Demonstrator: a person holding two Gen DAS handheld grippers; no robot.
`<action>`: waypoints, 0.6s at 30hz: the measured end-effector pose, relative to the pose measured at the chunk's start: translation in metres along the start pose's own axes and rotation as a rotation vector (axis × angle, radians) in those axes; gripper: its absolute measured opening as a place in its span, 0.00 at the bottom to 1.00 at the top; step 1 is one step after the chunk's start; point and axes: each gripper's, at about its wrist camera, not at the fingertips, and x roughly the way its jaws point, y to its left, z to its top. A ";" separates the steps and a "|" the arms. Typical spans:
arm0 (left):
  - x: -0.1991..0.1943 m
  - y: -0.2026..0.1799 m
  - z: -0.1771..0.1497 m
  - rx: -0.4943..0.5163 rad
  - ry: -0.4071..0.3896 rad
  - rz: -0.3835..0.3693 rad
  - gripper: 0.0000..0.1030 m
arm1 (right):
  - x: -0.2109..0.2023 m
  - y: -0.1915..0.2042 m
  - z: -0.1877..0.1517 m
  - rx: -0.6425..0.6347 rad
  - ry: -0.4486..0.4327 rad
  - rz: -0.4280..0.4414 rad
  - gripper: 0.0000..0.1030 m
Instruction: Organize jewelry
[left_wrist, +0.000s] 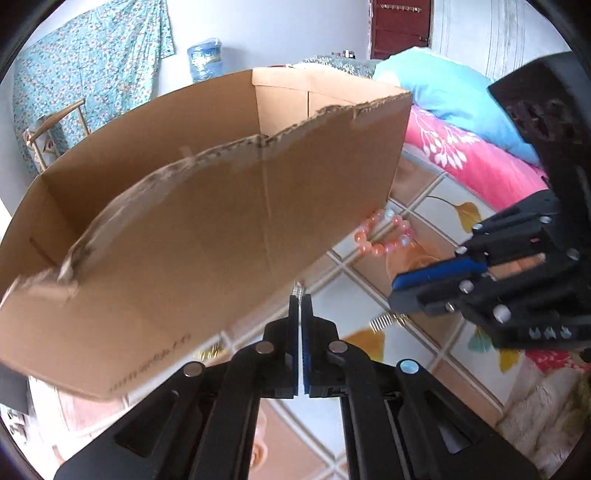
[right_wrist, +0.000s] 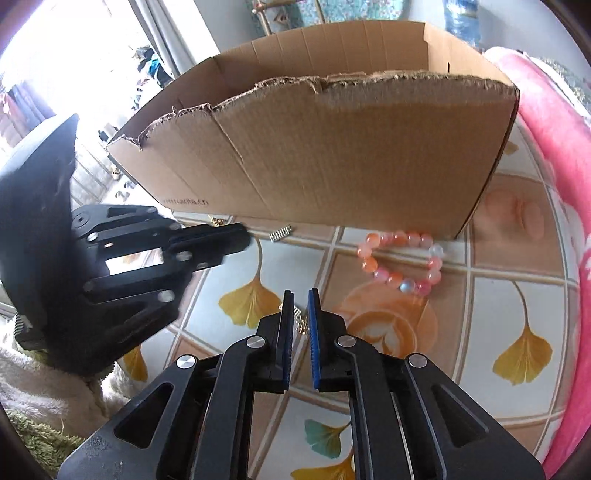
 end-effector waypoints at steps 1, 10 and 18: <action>0.005 -0.001 0.003 0.008 0.009 0.003 0.02 | 0.000 0.000 -0.001 0.000 0.000 0.003 0.08; 0.019 0.000 0.006 -0.012 0.054 0.033 0.06 | -0.005 -0.024 0.003 0.011 -0.010 0.038 0.09; 0.020 0.003 0.009 -0.032 0.061 0.041 0.12 | -0.012 -0.041 0.003 0.009 -0.021 0.062 0.12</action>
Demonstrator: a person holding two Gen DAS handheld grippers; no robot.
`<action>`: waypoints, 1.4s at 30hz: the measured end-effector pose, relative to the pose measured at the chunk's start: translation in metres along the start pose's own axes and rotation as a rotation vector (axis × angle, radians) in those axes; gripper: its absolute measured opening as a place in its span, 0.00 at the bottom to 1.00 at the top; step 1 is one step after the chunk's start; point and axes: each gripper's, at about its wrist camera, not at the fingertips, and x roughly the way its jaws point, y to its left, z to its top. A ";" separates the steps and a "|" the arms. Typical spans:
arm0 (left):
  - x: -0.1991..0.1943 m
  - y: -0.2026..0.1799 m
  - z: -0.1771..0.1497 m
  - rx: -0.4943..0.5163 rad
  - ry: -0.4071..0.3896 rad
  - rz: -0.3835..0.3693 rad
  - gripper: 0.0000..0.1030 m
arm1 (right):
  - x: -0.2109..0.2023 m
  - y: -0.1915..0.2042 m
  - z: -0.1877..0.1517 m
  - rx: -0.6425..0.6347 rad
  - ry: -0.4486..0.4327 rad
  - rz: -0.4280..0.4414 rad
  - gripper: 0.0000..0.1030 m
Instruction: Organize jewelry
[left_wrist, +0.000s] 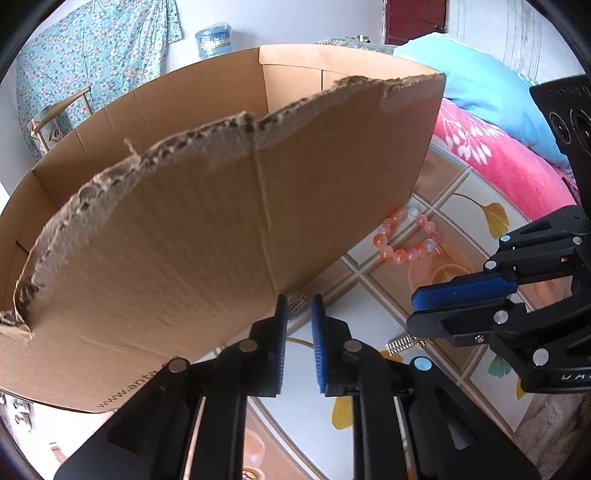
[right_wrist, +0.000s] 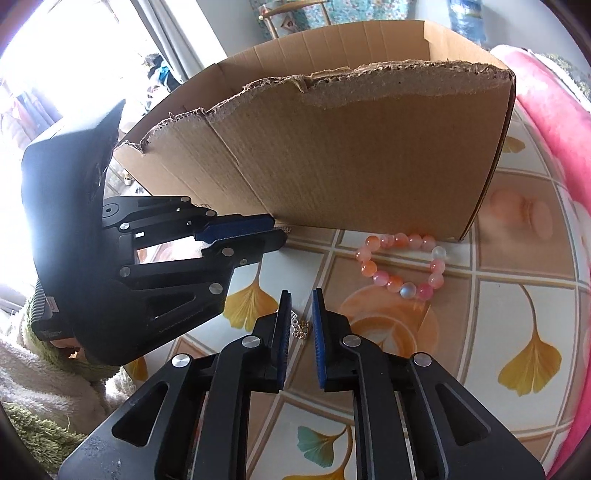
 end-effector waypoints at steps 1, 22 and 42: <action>0.000 0.000 0.000 0.001 -0.002 0.001 0.12 | -0.009 0.009 0.002 0.000 0.000 0.000 0.12; -0.015 -0.005 -0.022 0.019 0.004 0.019 0.00 | -0.023 0.007 -0.010 0.040 -0.054 0.009 0.17; -0.025 0.039 -0.022 -0.105 -0.107 0.075 0.00 | 0.022 0.022 0.035 0.039 -0.082 -0.022 0.25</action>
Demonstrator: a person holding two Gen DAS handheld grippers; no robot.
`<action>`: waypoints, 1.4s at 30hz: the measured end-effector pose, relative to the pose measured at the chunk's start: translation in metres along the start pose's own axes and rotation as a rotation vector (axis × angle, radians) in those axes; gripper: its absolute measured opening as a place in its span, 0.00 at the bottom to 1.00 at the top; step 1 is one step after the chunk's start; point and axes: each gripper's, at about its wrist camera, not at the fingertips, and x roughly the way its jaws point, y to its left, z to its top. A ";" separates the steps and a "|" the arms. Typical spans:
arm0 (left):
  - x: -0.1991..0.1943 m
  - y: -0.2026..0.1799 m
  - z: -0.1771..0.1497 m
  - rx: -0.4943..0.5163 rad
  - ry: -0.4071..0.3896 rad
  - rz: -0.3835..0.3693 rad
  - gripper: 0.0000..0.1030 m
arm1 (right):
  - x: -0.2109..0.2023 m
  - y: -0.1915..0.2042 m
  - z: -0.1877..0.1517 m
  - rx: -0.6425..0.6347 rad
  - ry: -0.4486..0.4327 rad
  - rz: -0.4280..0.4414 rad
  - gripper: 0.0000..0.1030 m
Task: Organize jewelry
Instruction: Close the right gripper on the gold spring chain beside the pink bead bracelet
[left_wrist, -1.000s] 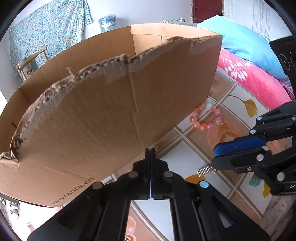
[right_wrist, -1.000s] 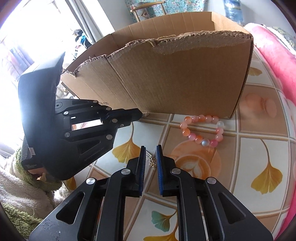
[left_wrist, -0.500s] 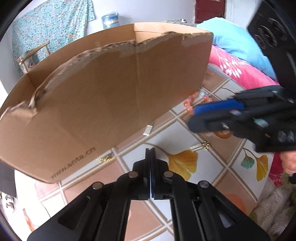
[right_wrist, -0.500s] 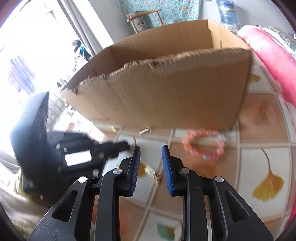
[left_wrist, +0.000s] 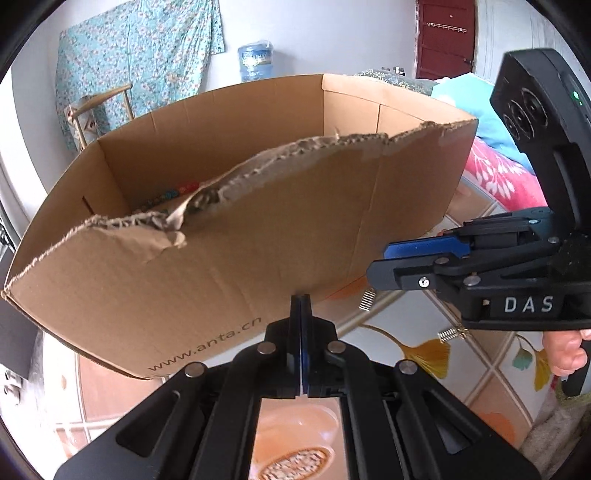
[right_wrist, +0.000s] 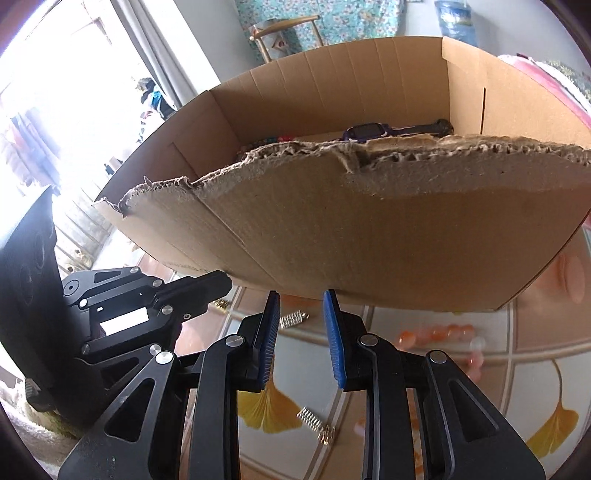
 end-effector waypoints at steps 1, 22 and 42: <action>0.001 -0.001 0.001 -0.004 -0.001 -0.003 0.00 | 0.002 0.002 -0.001 -0.006 0.009 0.004 0.25; -0.040 -0.006 -0.039 -0.030 0.054 -0.037 0.00 | 0.028 0.079 -0.028 -0.283 0.093 -0.041 0.06; -0.019 -0.042 -0.038 0.063 0.079 -0.135 0.31 | -0.010 0.058 -0.069 -0.228 0.122 -0.011 0.20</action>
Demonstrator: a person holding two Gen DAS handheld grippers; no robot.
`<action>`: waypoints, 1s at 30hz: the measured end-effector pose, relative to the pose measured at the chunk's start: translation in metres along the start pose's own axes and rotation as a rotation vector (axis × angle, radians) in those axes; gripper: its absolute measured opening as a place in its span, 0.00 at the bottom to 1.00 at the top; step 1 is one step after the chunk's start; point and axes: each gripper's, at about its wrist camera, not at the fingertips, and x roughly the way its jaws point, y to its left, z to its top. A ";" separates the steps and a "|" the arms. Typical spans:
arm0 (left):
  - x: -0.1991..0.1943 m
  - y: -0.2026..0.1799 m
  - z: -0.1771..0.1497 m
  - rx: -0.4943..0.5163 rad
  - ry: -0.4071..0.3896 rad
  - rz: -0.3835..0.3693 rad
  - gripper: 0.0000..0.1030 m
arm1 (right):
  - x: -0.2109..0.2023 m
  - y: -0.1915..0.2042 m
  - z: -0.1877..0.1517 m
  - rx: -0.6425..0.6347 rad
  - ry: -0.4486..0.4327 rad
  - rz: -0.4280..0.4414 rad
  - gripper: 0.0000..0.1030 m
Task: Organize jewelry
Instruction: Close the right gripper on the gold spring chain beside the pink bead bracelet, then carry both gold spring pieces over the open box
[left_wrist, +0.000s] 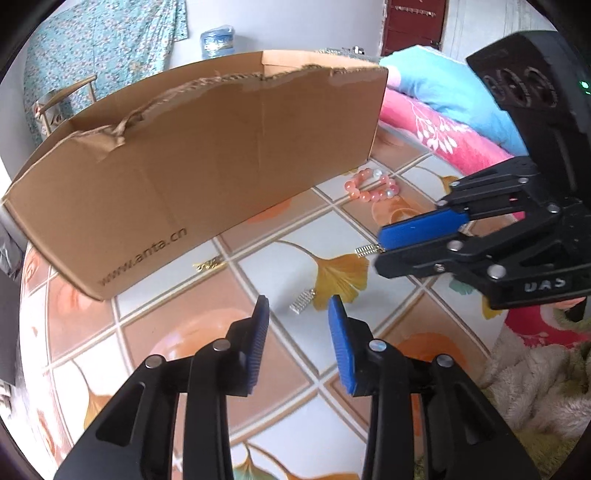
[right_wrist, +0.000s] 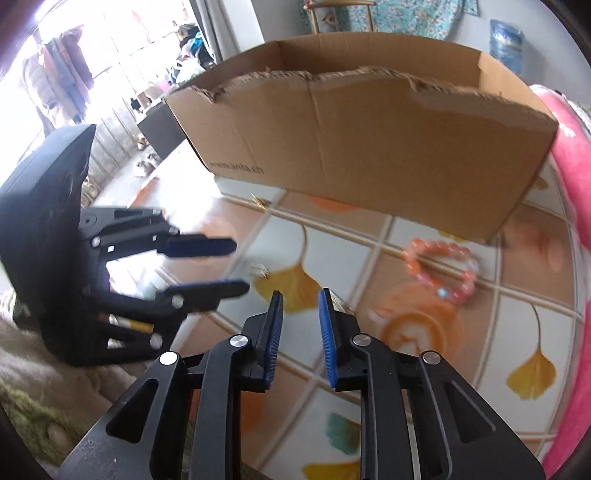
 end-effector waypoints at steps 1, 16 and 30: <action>0.003 -0.001 0.001 0.015 0.006 0.003 0.31 | 0.001 0.000 0.000 -0.010 0.002 -0.007 0.20; 0.009 -0.006 0.011 0.099 0.054 -0.018 0.14 | 0.021 -0.007 0.009 -0.197 0.049 -0.044 0.22; 0.007 -0.008 0.011 0.120 0.051 0.007 0.04 | 0.019 -0.016 0.008 -0.122 0.034 -0.030 0.01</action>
